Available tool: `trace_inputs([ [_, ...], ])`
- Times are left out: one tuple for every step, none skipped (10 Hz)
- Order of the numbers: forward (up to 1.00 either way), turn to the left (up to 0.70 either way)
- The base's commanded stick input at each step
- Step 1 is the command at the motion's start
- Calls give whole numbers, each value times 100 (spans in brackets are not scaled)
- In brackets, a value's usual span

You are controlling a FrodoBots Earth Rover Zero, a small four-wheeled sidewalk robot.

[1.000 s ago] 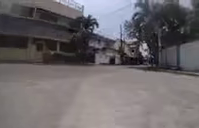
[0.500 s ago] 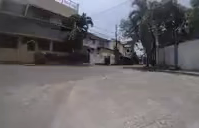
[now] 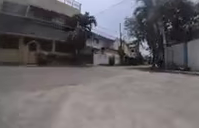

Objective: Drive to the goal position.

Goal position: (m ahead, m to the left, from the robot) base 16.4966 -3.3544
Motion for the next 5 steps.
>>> trace_inputs([
  [100, -28],
  [100, -12],
  [100, -3],
  [100, -2],
  [100, -2],
])
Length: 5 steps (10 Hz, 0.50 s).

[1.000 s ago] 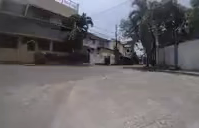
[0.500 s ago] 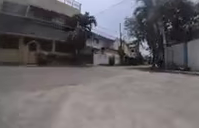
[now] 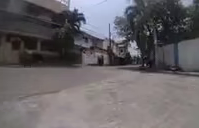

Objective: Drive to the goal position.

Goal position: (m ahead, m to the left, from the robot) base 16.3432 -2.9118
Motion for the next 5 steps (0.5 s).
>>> trace_inputs([
  [100, 0],
  [100, 0],
  [100, 0],
  [100, -2],
  [100, -13],
])
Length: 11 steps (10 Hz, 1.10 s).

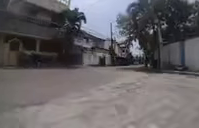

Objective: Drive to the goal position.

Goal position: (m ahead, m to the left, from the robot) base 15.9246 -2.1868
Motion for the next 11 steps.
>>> trace_inputs([
  [100, -27],
  [100, -38],
  [100, -32],
  [100, -18],
  [100, -4],
  [100, -2],
  [100, 0],
  [100, 0],
  [100, 0],
  [100, 0],
  [100, -10],
])
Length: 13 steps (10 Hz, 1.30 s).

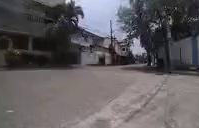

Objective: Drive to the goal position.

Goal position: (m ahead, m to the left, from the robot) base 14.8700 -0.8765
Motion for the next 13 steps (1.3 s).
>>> trace_inputs([
  [100, -30],
  [100, -39],
  [100, -39],
  [100, -39],
  [100, -2],
  [100, -2],
  [100, 0],
  [100, 0],
  [100, 0],
  [100, -1],
  [100, -2],
  [100, -15],
  [100, -32],
])
